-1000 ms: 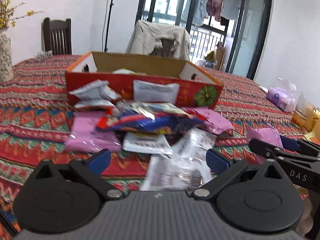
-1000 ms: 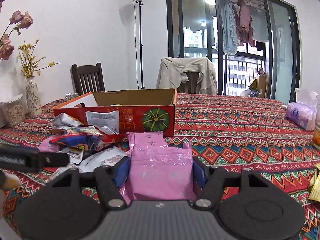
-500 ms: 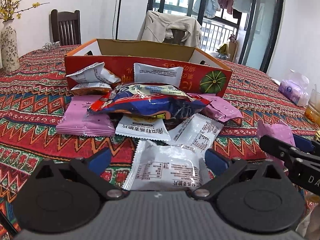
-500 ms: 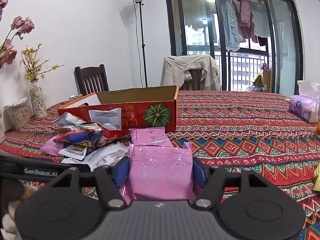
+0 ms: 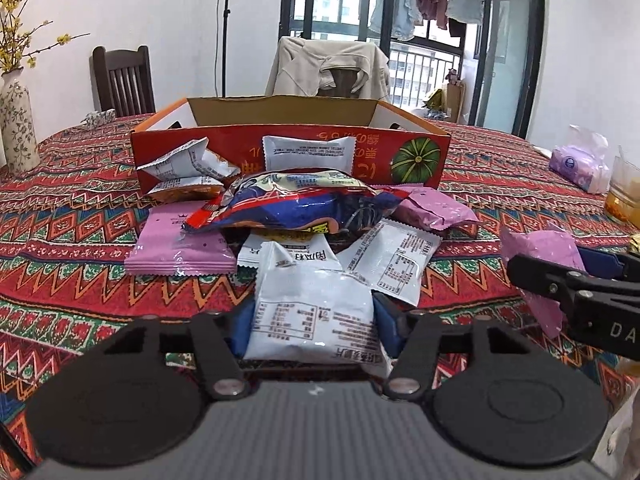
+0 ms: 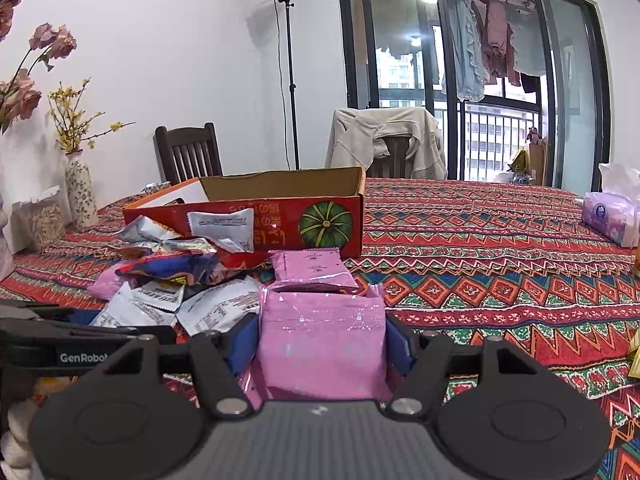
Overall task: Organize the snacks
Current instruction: 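Grasp a white printed sachet with the left gripper while the right gripper lifts the pink packet, then carry the white sachet and pink packet into the box and open both grippers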
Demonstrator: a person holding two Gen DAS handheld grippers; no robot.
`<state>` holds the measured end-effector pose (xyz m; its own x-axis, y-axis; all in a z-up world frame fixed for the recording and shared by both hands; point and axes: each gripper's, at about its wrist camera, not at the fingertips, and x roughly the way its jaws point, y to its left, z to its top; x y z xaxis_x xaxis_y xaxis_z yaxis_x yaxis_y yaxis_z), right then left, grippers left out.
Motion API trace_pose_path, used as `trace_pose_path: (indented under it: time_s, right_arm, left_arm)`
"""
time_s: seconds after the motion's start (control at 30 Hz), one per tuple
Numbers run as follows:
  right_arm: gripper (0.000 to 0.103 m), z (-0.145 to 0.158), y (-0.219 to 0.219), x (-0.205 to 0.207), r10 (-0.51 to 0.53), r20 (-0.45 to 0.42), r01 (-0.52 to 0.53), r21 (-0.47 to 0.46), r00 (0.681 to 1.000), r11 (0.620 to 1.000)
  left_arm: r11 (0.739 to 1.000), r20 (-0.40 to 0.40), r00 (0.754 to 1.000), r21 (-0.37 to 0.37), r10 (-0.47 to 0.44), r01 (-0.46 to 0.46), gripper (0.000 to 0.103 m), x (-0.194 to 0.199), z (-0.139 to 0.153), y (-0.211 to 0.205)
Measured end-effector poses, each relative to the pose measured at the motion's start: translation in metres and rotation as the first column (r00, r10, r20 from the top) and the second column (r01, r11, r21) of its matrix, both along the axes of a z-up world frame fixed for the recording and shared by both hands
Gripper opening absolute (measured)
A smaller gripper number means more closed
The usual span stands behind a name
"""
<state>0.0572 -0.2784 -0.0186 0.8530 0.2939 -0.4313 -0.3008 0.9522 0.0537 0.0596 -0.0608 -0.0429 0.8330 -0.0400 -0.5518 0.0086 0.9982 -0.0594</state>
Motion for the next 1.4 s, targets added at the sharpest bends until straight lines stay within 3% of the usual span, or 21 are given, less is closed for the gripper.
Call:
trace_pose_path:
  time_s: [0.27,0.7,1.07,1.4]
  right_arm:
    - [0.066,0.003,0.007,-0.006,0.001,0.012,-0.001,-0.019,1.000,1.000]
    - [0.066,0.028,0.024,0.005,0.009,0.083,-0.006,-0.035,0.997,0.999]
    - [0.066,0.055,0.049,0.049,0.018,0.154,-0.011,-0.048,0.988,0.999]
    - [0.066,0.081,0.077,0.115,0.006,0.188,0.003,-0.045,0.982,0.999]
  left_arm:
    - [0.999,0.040,0.999,-0.034,-0.014,0.015,0.055,-0.011,0.005,0.007]
    - [0.999,0.160,0.987,-0.051,0.021,-0.013,0.055,-0.011,0.041,0.033]
    - [0.998,0.248,0.967,-0.051,0.051,-0.039,0.055,0.028,0.077,0.057]
    - [0.997,0.292,0.955,-0.070,0.048,-0.029,0.055,0.086,0.100,0.072]
